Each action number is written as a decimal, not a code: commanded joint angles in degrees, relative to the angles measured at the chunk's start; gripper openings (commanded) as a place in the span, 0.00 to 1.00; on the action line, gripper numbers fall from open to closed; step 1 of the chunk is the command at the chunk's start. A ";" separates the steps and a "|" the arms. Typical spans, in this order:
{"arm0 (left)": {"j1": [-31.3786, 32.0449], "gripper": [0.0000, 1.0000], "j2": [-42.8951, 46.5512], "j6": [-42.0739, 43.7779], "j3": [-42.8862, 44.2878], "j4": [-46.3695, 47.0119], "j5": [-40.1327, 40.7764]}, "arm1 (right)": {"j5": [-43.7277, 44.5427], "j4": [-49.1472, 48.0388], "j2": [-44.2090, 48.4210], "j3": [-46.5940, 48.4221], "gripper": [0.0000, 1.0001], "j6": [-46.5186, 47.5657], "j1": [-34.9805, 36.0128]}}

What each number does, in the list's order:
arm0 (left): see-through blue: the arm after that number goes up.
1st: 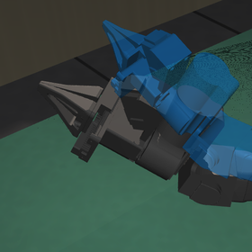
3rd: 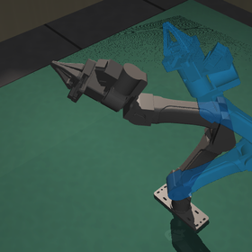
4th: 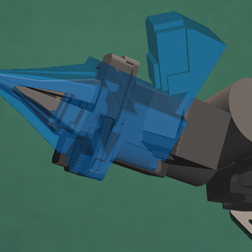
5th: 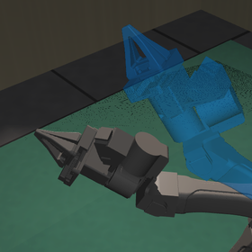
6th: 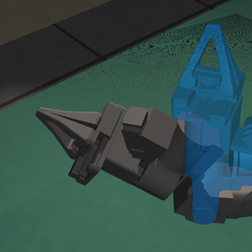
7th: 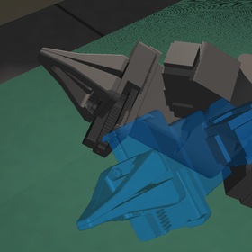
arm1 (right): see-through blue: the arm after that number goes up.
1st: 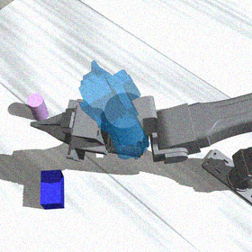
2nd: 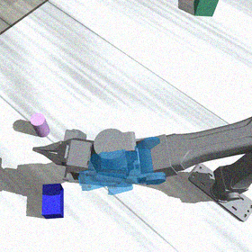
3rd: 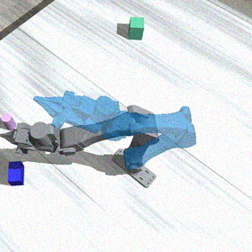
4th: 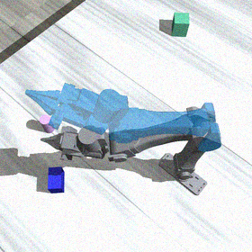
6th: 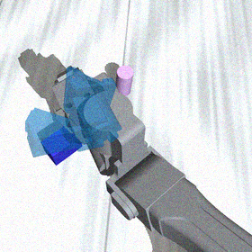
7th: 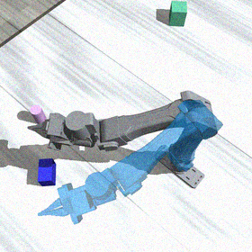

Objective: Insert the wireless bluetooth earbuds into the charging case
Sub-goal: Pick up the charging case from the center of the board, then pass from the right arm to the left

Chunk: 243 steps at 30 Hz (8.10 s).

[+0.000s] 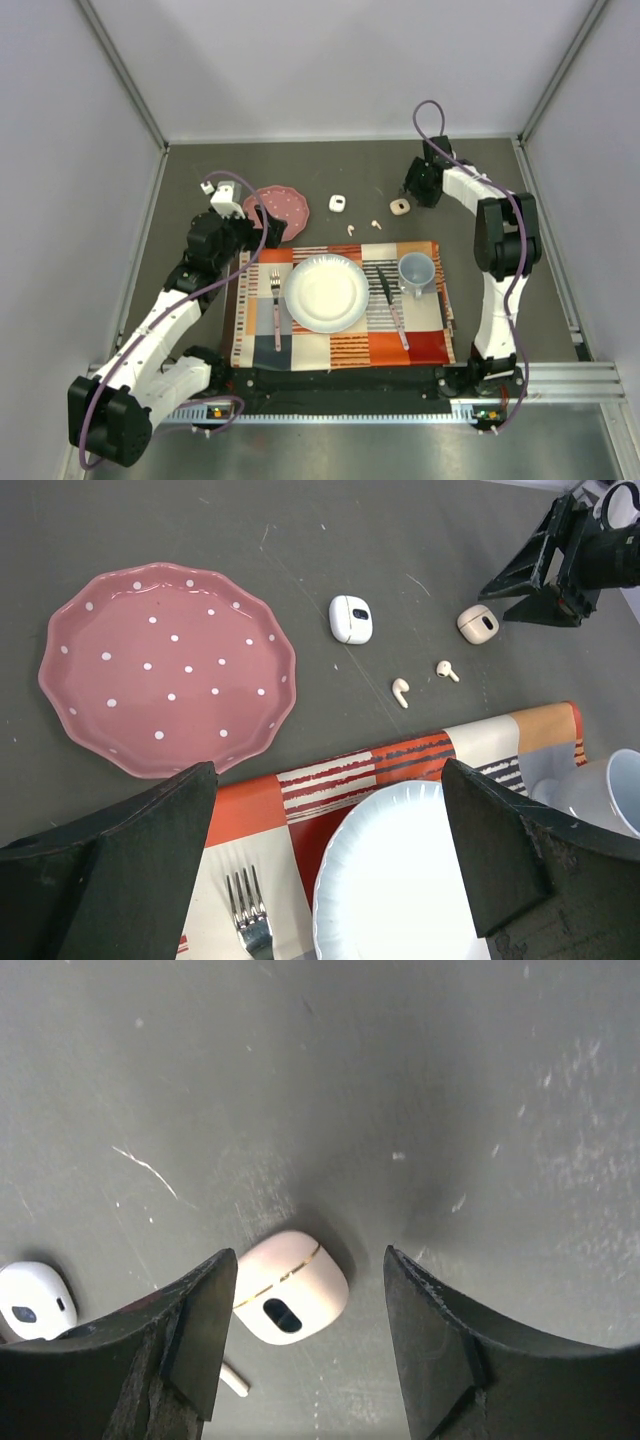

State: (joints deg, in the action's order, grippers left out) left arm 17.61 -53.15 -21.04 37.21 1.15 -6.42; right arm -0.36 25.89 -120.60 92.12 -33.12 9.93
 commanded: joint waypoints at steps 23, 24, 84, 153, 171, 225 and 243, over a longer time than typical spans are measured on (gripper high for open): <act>-1.43 0.99 1.03 0.47 0.14 0.26 -0.18 | -2.89 10.84 6.24 -1.50 0.64 -40.17 -1.14; -1.43 0.99 0.94 0.56 0.06 0.26 -0.26 | -2.89 11.02 6.68 -1.76 0.64 -40.61 -1.14; -3.02 0.99 -1.44 -0.58 0.49 1.05 -2.11 | -12.82 14.89 -7.29 4.83 0.55 -58.02 -3.69; -3.81 0.99 6.56 -7.00 -9.61 25.20 -16.08 | -11.95 -37.23 37.17 -32.08 0.00 -46.33 3.50; -1.62 0.99 10.08 -13.15 -24.90 67.04 -31.90 | 3.52 -38.98 60.04 -48.26 0.00 -54.06 27.67; 15.62 0.81 -2.57 -7.61 -23.50 77.42 -10.72 | 7.92 -61.31 53.45 -53.53 0.00 -53.89 44.91; 16.58 0.69 -8.99 -11.13 -22.62 85.33 -10.20 | 6.78 -62.19 52.13 -53.01 0.00 -54.06 45.44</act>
State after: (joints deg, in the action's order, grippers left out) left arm 33.78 -60.75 -30.59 12.88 73.84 -17.21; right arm 6.39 -32.16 -68.66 38.50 -88.07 54.26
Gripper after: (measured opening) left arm 0.694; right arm 0.438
